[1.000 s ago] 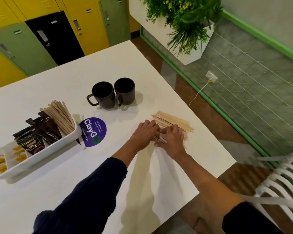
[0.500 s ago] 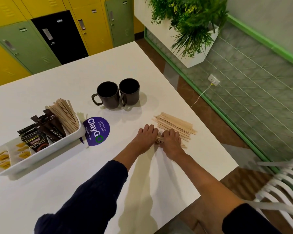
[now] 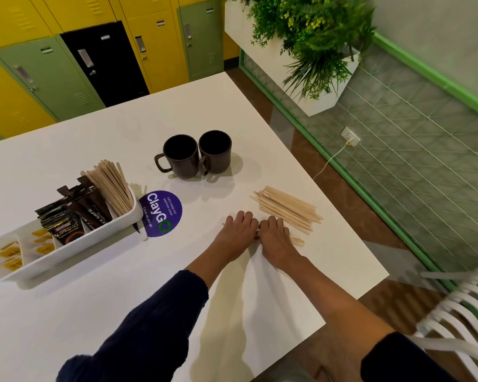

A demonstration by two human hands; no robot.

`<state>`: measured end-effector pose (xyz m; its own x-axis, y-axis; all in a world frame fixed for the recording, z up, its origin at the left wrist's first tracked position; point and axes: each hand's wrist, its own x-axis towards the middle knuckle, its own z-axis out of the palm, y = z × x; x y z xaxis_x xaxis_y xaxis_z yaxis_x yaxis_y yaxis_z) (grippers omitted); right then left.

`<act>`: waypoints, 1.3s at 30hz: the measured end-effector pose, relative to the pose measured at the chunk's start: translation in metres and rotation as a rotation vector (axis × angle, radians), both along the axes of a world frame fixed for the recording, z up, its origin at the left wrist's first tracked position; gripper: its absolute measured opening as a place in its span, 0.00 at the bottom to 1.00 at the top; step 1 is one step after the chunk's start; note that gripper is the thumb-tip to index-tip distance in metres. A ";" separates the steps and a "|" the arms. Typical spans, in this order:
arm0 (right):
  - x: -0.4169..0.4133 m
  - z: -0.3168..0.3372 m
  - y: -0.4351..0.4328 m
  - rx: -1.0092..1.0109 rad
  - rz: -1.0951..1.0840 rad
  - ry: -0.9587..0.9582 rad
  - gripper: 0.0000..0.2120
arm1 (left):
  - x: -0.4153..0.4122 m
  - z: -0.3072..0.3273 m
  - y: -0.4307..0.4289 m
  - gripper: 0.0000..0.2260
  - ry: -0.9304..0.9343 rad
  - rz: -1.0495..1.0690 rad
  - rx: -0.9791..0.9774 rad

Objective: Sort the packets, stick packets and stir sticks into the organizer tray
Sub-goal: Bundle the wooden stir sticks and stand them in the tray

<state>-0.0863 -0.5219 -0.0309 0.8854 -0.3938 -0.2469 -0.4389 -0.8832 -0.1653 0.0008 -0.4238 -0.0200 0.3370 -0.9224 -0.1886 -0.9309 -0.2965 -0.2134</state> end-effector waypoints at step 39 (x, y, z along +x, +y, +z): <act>0.090 0.071 0.088 1.162 -0.328 -0.498 0.13 | 0.022 0.037 0.056 0.16 2.295 1.405 -1.253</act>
